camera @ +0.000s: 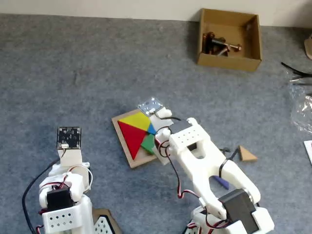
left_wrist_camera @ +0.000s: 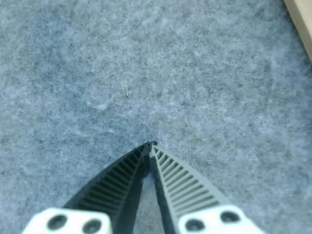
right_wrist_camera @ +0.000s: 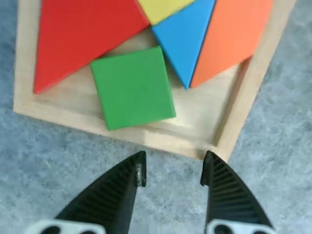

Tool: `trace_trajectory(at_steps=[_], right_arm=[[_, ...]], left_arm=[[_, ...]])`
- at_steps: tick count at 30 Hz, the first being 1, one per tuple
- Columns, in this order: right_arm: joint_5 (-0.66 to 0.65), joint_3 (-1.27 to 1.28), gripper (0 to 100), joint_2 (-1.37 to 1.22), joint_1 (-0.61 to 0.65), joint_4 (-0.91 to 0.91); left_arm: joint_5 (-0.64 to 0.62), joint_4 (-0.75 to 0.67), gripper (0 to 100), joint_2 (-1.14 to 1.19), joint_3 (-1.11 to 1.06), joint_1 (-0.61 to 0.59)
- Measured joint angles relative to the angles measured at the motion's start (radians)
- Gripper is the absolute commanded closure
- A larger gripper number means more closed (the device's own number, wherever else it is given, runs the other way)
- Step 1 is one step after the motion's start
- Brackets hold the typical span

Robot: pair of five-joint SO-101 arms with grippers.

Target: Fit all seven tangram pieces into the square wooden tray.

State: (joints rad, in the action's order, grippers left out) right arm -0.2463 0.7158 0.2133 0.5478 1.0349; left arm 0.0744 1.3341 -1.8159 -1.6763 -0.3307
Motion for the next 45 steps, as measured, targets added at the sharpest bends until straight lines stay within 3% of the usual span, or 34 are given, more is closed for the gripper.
trace_trajectory(at_steps=[5, 9, 18, 45], right_arm=[[0.104, -0.253, 82.1, 0.000, 0.000, 0.233], [0.135, -0.358, 82.2, -0.025, 0.000, 0.262], [0.135, -0.338, 99.5, -0.141, 0.000, 0.183], [0.147, -0.114, 99.5, -0.143, -0.037, -0.055]], left_arm=[[0.000, 0.000, 99, 0.000, 0.000, 0.000], [0.000, 0.000, 99, 0.000, 0.000, 0.000], [0.000, 0.000, 99, 0.000, 0.000, 0.000], [0.000, 0.000, 99, 0.000, 0.000, 0.000]])
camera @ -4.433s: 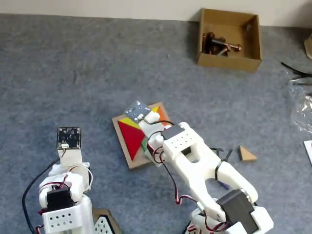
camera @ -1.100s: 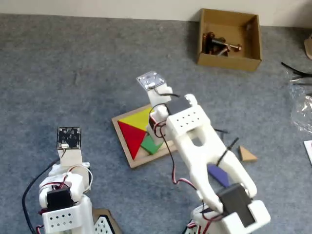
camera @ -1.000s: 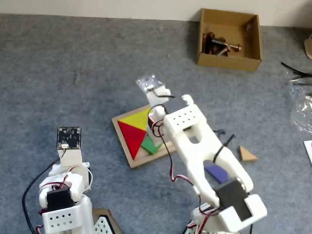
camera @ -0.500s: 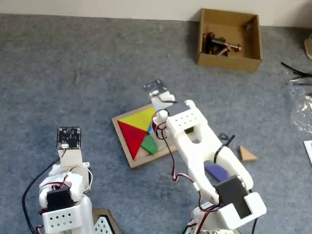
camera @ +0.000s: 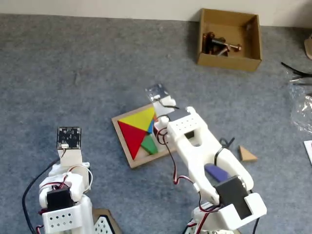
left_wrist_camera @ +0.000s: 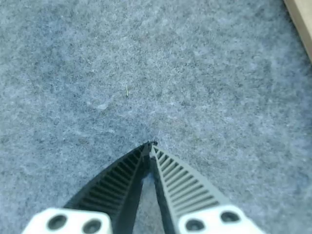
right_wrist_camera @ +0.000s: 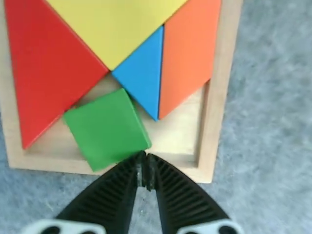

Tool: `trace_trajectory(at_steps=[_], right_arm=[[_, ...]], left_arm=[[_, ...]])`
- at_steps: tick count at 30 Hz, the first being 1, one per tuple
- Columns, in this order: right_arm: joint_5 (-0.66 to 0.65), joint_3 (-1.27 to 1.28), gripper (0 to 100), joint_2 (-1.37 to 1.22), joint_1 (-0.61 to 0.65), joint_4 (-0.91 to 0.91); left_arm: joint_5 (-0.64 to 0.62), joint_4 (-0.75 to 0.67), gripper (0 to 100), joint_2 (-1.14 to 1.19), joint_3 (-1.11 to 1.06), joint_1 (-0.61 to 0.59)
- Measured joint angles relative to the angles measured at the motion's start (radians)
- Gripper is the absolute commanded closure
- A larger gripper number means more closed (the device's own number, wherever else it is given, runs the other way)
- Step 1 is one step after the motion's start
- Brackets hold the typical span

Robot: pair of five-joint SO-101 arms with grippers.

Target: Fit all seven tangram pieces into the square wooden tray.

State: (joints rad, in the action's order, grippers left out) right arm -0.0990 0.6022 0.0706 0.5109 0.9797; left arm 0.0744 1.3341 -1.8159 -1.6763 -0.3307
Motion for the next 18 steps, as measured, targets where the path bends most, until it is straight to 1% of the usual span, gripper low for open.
trace_trajectory(at_steps=[5, 9, 18], right_arm=[[0.000, 0.005, 99.5, 0.000, 0.002, -0.018], [0.000, 0.005, 99.5, 0.000, 0.029, -0.054], [0.000, 0.005, 99.5, 0.000, 0.029, -0.077]], left_arm=[[0.000, 0.000, 99, 0.000, 0.000, 0.000], [0.000, 0.000, 99, 0.000, 0.000, 0.000], [0.000, 0.000, 99, 0.000, 0.000, 0.000]])
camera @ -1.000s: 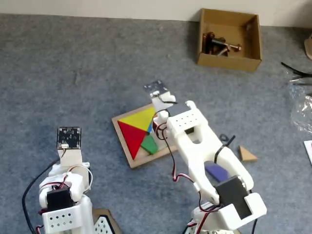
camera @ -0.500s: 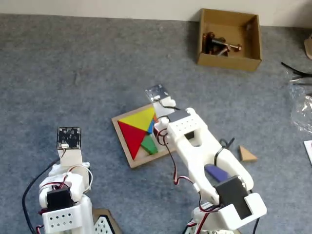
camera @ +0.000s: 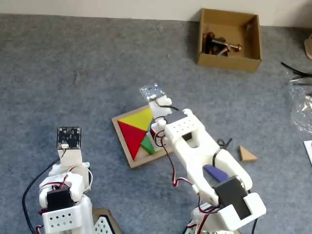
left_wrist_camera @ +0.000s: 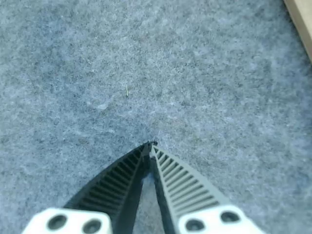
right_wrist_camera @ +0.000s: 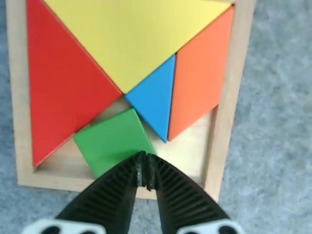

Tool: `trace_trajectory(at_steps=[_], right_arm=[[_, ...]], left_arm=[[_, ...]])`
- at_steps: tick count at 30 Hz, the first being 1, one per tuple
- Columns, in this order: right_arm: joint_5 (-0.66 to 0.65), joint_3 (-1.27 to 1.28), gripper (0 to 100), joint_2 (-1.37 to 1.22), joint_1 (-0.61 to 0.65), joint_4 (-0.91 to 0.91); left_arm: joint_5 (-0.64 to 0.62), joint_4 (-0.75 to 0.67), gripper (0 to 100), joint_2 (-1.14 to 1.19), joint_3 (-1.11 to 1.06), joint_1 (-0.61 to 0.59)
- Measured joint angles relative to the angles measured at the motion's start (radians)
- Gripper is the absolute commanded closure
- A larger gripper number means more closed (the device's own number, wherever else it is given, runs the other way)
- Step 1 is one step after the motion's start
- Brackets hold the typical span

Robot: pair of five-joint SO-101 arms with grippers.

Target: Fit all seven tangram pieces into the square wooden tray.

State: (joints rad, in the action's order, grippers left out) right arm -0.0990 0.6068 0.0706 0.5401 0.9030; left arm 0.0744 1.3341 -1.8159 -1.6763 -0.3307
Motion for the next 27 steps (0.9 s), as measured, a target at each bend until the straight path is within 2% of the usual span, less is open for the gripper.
trace_trajectory(at_steps=[6, 14, 21, 27], right_arm=[[0.000, 0.000, 99.5, 0.005, 0.000, 0.025], [0.000, 0.000, 99.5, 0.170, 0.035, 0.127], [0.000, 0.043, 99.5, 0.109, 0.121, 0.126], [0.000, 0.043, 99.5, 0.046, 0.130, 0.109]], left_arm=[[0.000, 0.000, 99, 0.000, 0.000, 0.000], [0.000, 0.000, 99, 0.000, 0.000, 0.000], [0.000, 0.000, 99, 0.000, 0.000, 0.000], [0.000, 0.000, 99, 0.000, 0.000, 0.000]])
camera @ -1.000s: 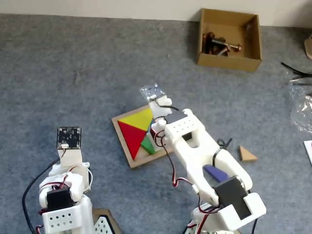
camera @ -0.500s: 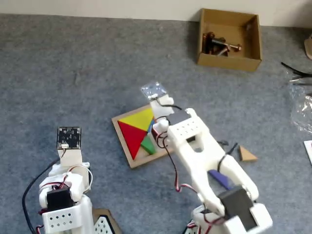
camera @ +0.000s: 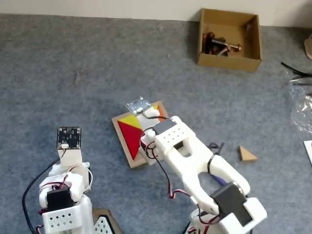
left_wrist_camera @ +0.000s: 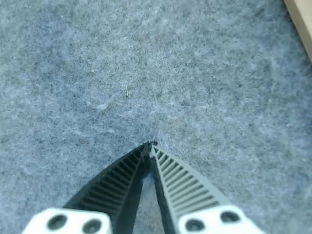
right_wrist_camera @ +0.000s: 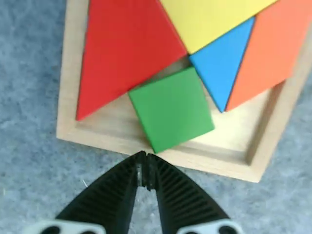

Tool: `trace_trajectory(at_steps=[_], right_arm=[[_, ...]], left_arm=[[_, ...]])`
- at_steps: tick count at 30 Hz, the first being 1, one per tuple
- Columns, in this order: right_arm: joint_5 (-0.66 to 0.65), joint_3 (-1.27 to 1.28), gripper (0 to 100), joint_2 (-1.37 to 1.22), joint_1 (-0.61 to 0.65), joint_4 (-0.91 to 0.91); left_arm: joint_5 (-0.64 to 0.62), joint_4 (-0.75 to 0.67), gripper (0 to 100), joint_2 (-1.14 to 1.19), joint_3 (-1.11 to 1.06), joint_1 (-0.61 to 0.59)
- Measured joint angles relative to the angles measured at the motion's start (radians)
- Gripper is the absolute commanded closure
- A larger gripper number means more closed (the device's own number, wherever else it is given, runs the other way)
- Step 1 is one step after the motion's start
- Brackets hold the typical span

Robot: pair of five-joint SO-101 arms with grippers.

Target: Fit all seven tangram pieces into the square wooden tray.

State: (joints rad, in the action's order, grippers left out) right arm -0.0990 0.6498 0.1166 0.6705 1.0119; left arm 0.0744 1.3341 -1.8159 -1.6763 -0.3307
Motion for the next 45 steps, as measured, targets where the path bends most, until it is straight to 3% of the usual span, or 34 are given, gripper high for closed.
trace_trajectory(at_steps=[30, 45], right_arm=[[-0.002, -0.003, 99.5, -0.055, -0.017, -0.017], [-0.002, -0.006, 99.5, -0.055, -0.094, -0.061]], left_arm=[[0.000, 0.000, 99, 0.000, 0.000, 0.000], [0.000, 0.000, 99, 0.000, 0.000, 0.000]])
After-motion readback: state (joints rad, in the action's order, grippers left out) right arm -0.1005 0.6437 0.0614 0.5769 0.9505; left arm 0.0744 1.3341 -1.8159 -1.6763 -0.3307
